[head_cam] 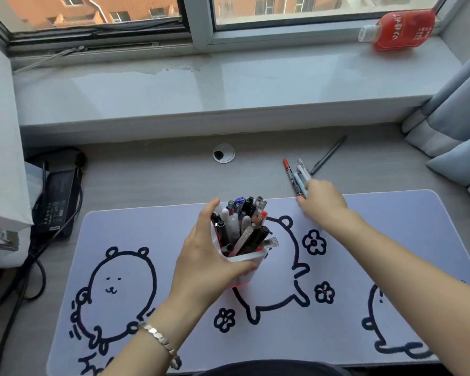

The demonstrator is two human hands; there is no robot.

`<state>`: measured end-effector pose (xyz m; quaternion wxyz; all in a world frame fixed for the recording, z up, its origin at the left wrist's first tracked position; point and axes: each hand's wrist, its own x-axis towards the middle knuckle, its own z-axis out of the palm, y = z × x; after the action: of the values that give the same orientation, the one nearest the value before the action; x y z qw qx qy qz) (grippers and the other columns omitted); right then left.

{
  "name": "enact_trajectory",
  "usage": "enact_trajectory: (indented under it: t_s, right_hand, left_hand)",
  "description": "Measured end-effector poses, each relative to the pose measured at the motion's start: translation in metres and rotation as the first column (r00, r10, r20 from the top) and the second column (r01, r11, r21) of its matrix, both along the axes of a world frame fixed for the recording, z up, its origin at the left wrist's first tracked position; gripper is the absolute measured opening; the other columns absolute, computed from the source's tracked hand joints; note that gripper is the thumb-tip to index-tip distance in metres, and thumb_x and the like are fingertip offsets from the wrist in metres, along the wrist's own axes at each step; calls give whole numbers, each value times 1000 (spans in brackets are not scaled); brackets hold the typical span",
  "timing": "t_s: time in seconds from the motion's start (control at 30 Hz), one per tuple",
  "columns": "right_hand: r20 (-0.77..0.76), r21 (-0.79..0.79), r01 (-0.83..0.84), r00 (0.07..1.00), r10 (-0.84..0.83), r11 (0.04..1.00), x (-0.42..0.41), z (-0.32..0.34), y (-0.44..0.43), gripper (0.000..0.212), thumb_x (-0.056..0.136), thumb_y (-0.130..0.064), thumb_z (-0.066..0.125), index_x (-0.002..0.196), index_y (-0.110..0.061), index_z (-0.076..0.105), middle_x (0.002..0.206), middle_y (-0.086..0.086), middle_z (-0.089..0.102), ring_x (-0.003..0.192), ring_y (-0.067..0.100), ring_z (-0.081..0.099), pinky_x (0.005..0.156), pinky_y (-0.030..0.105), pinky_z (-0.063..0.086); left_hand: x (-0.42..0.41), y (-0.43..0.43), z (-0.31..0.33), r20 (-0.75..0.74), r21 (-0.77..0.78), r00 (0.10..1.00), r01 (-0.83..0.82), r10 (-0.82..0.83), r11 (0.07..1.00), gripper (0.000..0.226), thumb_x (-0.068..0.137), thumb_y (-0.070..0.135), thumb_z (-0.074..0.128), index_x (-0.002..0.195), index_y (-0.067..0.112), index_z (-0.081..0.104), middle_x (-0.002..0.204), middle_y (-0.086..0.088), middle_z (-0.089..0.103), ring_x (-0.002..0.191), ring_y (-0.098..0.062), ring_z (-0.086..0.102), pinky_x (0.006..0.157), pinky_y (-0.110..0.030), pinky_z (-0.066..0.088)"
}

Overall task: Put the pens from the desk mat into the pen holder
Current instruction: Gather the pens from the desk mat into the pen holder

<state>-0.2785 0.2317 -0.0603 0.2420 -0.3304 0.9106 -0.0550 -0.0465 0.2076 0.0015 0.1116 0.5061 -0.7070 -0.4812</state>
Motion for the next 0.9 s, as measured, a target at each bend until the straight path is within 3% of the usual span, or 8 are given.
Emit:
enact_trajectory:
  t_s: [0.13,0.27,0.43,0.53,0.6,0.7,0.83,0.9]
  right_hand:
    - [-157,140,-59,984,81,988,12,-25,-6,26,92,-10,45,115,2,47,116,20,55,107,35,53,79,39,47]
    - [-204,154,-161,960,190,975,19,-37,-2,23,91,0,40,113,1,43,116,17,56,108,32,55,79,38,48]
    - [306,-258,9,949,73,966,18,-6,20,33,96,-22,39,128,-13,33,91,7,53,80,28,55,68,34,40]
    - [291,-461,-70,930,226,884,11,43,42,22,94,-28,42,116,-28,44,70,-2,52,63,17,49,61,28,39]
    - [213,-512,-179,921,326,840,7,79,57,11,90,-34,46,95,-42,51,65,-5,58,63,7,53,60,14,39]
    - [249,-451,-237,892,377,860,9,117,70,12,82,-44,51,84,-49,62,77,-12,67,71,0,57,64,12,42]
    - [95,-201,-489,853,514,849,26,127,75,22,84,-45,49,99,-43,64,85,-17,65,84,5,58,76,29,50]
    - [2,-160,-580,809,588,799,36,130,72,25,88,-46,45,107,-43,61,85,-18,55,86,6,54,73,26,45]
  left_hand:
    - [4,0,1,-34,12,999,-33,34,999,99,46,42,86,125,53,27,100,35,46,104,0,52,87,-22,40]
    - [9,0,1,-54,2,996,-76,76,997,97,48,37,88,124,52,29,98,38,43,94,15,45,79,-14,36]
    - [16,-2,1,-54,-1,994,-97,96,995,98,50,32,88,128,47,30,105,29,48,99,2,49,82,-14,34]
    - [18,-3,0,-70,8,991,-110,110,994,97,52,23,88,129,42,32,94,36,42,90,14,48,72,-3,33]
    - [18,-5,-2,-70,10,992,-105,105,994,97,54,20,87,130,39,32,92,36,40,92,4,49,73,-5,33]
    - [18,-5,-4,-70,-1,995,-75,75,997,97,54,19,87,132,37,32,92,36,40,98,0,45,75,-7,31]
    - [19,-2,-4,-71,10,996,-62,63,998,98,51,25,88,129,45,31,104,26,50,102,-1,49,86,-17,36]
    - [19,0,-6,-53,-20,997,-48,47,999,98,48,33,89,124,52,30,113,19,58,109,-8,55,92,-27,43]
